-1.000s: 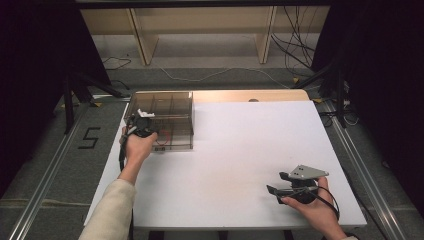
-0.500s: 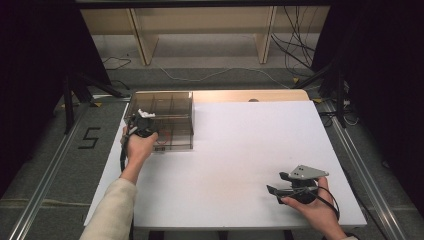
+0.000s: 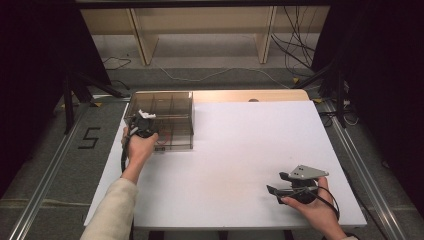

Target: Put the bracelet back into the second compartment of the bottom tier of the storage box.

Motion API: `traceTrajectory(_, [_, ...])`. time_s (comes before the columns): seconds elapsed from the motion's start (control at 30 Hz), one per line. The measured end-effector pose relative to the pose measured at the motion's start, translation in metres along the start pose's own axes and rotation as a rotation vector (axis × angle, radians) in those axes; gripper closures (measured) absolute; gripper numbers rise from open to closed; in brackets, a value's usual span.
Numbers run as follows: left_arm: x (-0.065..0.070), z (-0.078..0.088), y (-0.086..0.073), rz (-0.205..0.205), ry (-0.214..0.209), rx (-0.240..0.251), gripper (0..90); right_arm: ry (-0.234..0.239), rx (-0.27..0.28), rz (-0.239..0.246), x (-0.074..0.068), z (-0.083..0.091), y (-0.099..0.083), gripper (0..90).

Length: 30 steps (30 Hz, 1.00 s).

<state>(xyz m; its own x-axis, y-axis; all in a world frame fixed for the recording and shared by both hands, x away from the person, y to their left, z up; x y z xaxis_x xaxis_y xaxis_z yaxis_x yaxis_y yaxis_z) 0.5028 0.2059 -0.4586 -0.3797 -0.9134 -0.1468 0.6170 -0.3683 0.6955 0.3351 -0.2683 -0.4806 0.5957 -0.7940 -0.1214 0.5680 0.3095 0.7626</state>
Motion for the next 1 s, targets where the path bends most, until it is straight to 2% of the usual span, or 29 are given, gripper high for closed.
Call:
traceTrajectory(0.4, [0.003, -0.002, 0.0, -0.025, -0.001, 0.008, 87.2, 0.003, 0.0, -0.001, 0.0, 0.0, 0.0, 31.8])
traceTrajectory(1.0, [0.011, -0.01, -0.004, -0.074, 0.006, -0.022, 87.1, 0.001, 0.002, -0.001, 0.0, 0.0, 0.0, 31.8])
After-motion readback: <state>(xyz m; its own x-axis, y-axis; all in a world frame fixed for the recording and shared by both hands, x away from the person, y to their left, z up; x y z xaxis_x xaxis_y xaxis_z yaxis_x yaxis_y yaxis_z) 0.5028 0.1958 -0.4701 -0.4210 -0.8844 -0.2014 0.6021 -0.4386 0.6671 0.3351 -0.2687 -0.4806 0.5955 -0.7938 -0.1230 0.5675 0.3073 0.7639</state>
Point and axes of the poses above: each handheld gripper's, and its own axes: z roughly backward along the jaws, y roughly out of its top, x roughly to its right, the point moved 1 cm from there along -z, roughly forward along the jaws, and after that the axes turned 7 degrees about -z, right-handed, at the moved point
